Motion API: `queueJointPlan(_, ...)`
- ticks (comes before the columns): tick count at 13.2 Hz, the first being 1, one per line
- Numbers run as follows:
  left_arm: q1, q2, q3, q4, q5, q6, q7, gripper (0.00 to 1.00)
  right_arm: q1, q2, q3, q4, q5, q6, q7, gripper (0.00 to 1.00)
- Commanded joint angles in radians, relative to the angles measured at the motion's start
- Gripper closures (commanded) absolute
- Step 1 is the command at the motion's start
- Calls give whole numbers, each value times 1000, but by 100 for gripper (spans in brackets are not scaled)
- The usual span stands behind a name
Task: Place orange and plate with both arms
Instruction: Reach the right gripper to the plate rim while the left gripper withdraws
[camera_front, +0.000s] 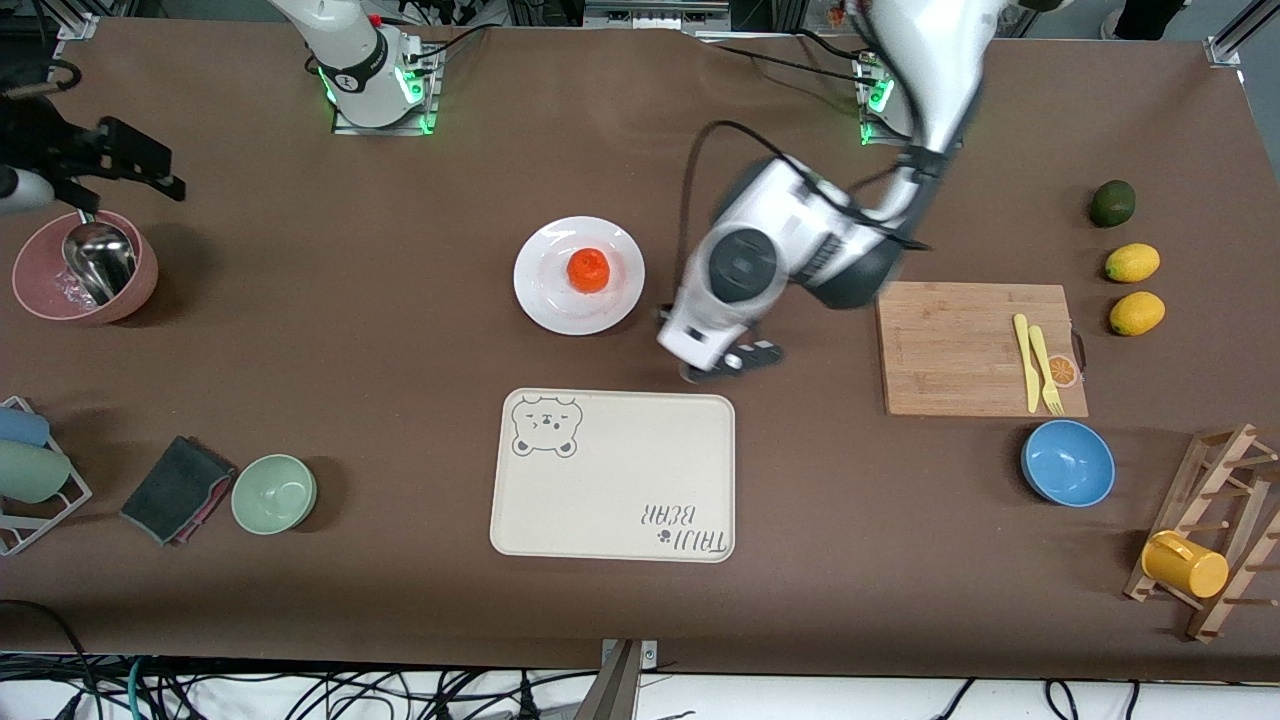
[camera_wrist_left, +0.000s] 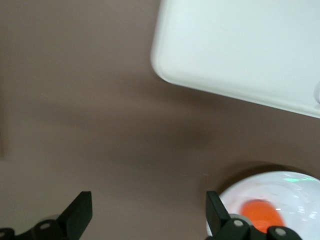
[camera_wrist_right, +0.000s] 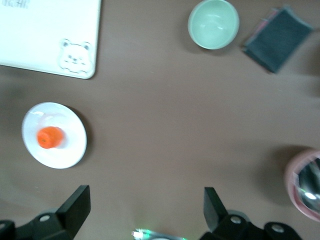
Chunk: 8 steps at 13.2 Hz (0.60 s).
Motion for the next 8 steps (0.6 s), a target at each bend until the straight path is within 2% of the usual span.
queueJointPlan(1,179,-30,-18,-25,13,-77,288,0,-1,-10,9,-160,117,148,-81,0)
queueJointPlan(4,323,-64,-18,-25,60,-130,511,0,-2,-13,10,-355,301,306,-153,0)
queueJointPlan(8,489,-104,-20,-24,95,-133,760,0,-6,18,12,-587,574,464,-366,0)
